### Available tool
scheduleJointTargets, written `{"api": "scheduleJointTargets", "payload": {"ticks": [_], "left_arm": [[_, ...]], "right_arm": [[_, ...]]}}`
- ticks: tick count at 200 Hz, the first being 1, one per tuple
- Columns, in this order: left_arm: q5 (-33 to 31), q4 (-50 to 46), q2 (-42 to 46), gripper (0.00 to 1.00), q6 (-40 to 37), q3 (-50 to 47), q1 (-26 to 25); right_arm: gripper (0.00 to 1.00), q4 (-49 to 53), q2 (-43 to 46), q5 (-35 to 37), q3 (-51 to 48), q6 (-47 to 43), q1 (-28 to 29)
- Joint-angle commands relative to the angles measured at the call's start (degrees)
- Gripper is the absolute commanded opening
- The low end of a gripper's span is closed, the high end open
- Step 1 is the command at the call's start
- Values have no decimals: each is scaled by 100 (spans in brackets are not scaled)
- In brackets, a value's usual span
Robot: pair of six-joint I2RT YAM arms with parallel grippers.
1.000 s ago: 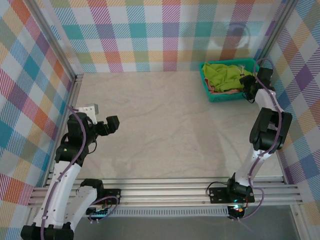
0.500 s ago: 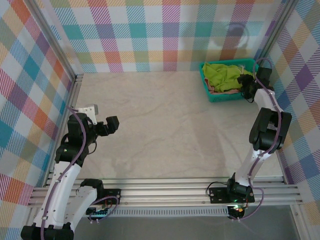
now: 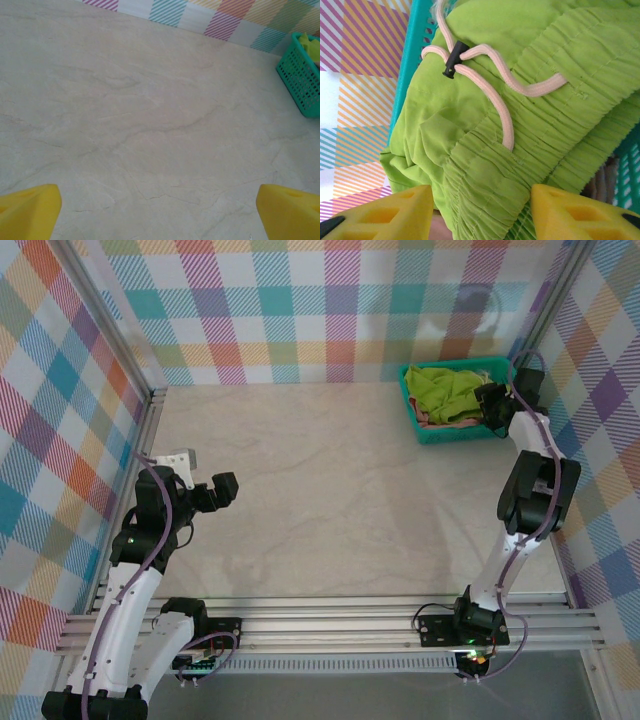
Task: Fold and stack the shorts
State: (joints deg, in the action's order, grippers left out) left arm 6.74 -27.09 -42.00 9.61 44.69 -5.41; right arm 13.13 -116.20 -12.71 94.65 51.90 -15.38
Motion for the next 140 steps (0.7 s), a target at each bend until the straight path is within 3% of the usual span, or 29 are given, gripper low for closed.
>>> {"api": "scheduleJointTargets", "payload": {"ticks": [1, 73, 98, 140], "left_arm": [[-33, -43, 6, 100, 33, -65, 58], [-44, -69, 6, 100, 33, -66, 53], [-64, -86, 12, 100, 16, -67, 58], [-77, -110, 14, 100, -2, -67, 53]], "right_arm": [[54, 64, -102, -184, 168, 105, 72], [55, -210, 58, -241, -201, 506, 364], [63, -284, 189, -236, -272, 625, 433], [55, -162, 26, -127, -29, 573, 502]]}}
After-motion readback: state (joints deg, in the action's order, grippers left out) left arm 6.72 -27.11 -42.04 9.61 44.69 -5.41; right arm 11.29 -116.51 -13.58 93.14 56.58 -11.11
